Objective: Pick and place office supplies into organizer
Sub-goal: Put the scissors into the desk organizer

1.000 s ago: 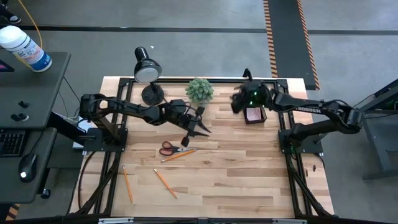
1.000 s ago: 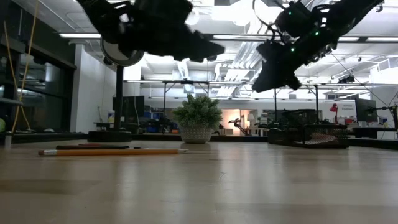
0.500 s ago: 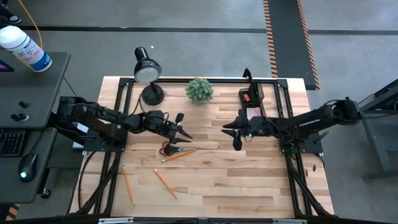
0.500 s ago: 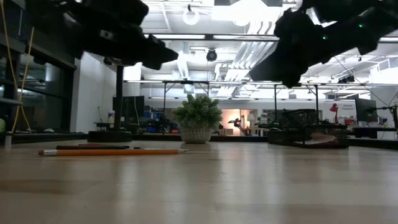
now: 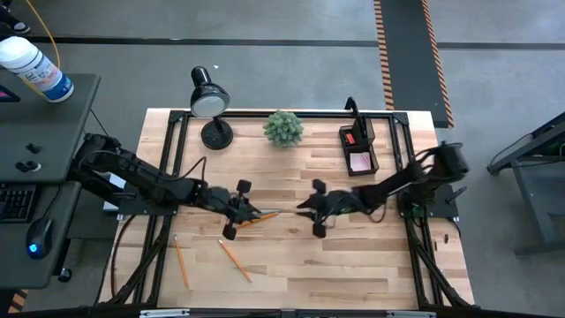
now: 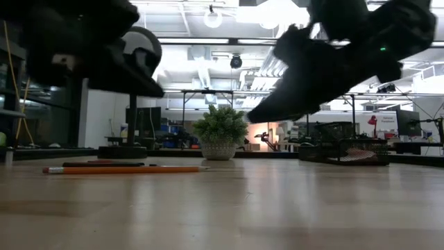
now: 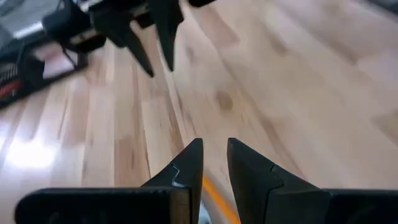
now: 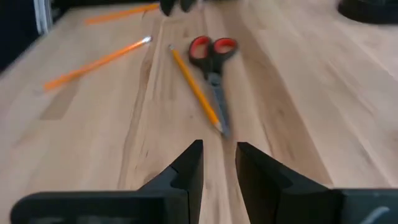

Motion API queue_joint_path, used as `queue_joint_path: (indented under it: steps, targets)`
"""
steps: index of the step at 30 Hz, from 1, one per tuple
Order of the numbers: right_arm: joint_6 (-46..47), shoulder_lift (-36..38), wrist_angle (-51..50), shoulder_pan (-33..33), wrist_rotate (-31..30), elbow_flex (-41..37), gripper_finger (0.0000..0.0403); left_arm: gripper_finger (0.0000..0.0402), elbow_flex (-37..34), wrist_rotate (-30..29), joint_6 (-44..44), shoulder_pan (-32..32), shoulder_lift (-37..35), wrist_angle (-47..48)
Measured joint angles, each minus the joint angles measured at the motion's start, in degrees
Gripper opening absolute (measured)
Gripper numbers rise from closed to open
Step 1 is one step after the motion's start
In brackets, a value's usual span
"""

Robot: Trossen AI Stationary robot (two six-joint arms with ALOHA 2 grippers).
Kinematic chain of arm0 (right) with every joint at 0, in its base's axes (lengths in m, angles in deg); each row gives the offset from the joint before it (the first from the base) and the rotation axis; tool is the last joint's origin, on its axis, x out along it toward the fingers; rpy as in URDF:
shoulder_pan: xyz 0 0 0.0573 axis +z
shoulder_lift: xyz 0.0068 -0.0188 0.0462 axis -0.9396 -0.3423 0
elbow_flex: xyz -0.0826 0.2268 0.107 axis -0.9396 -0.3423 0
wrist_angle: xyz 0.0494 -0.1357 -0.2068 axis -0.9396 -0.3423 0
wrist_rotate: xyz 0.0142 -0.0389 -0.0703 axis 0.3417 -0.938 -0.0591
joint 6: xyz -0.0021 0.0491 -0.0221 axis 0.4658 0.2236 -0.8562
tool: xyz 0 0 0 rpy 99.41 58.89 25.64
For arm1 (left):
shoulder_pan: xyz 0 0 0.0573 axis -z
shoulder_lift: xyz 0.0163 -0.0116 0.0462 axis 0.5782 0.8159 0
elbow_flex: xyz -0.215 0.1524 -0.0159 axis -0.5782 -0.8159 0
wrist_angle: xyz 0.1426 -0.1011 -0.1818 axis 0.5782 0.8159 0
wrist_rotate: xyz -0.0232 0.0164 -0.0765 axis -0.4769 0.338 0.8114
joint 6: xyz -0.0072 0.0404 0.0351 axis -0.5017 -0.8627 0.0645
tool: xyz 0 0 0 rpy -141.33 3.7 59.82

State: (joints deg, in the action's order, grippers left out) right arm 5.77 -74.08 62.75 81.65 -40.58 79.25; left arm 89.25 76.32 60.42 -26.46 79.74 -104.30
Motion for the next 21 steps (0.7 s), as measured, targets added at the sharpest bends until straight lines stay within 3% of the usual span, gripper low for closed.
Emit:
queue_joint_path:
  steps: [6,9,17,21]
  targets:
    - [-7.3,-11.1,-1.8,0.6,-5.4,11.9,0.0084,0.0062,0.0,-10.0,2.6,4.6,0.0,8.2]
    - [-9.9,-15.1,-3.1,-0.2,-3.7,18.2,0.0084,0.0062,0.0,-13.5,3.3,5.7,0.0,10.7]
    - [-15.2,-22.5,-20.4,-1.8,-1.3,35.1,0.0084,0.0062,0.0,-15.3,5.6,6.3,-1.4,18.6]
    - [-16.3,-25.2,-22.5,-2.3,0.1,39.6,0.0084,0.0062,0.0,-17.7,8.5,7.7,-2.3,23.8]
